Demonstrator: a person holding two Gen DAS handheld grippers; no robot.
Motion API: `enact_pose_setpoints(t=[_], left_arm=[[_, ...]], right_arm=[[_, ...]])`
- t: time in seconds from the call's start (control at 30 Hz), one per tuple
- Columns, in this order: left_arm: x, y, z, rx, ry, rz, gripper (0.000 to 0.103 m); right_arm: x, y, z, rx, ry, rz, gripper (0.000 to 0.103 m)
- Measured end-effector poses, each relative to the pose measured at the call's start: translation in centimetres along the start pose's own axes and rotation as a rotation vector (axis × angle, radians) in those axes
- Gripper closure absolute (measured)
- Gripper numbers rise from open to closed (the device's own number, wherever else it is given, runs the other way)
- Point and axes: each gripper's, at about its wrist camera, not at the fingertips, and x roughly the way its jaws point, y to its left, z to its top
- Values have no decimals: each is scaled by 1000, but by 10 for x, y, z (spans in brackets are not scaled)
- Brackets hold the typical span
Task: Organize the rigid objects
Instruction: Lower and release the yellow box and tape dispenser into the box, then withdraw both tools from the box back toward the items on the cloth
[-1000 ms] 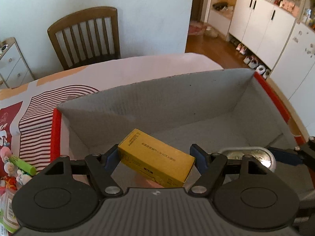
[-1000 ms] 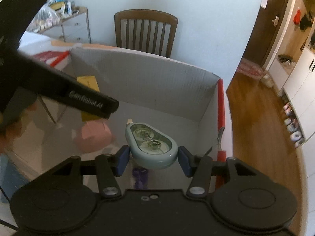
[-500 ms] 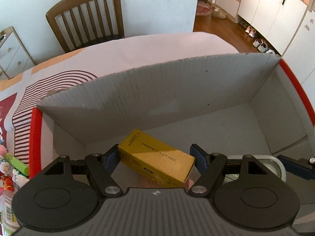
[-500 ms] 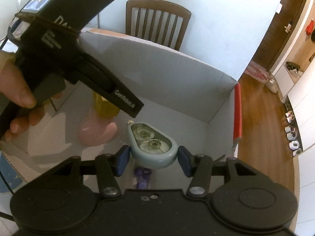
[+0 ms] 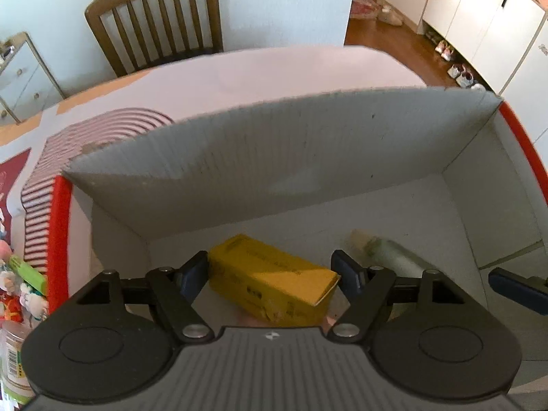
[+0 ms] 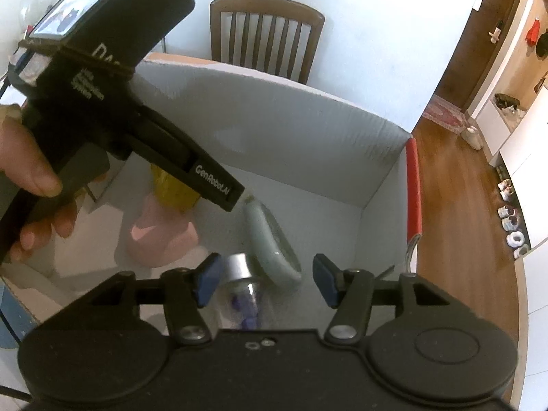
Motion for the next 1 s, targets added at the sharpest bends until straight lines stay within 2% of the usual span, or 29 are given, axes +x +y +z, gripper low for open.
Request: enact_pose_setpoints(t=[0.3,1.0], left_arm=[[-32,7,-2,-48,-85,-27,26],[-129,13,-47,6,-276,-124,26]], right_arm=[[-17,-7,-3,41,-41,14,40],[-70,1,-9,108,-126,18,33]])
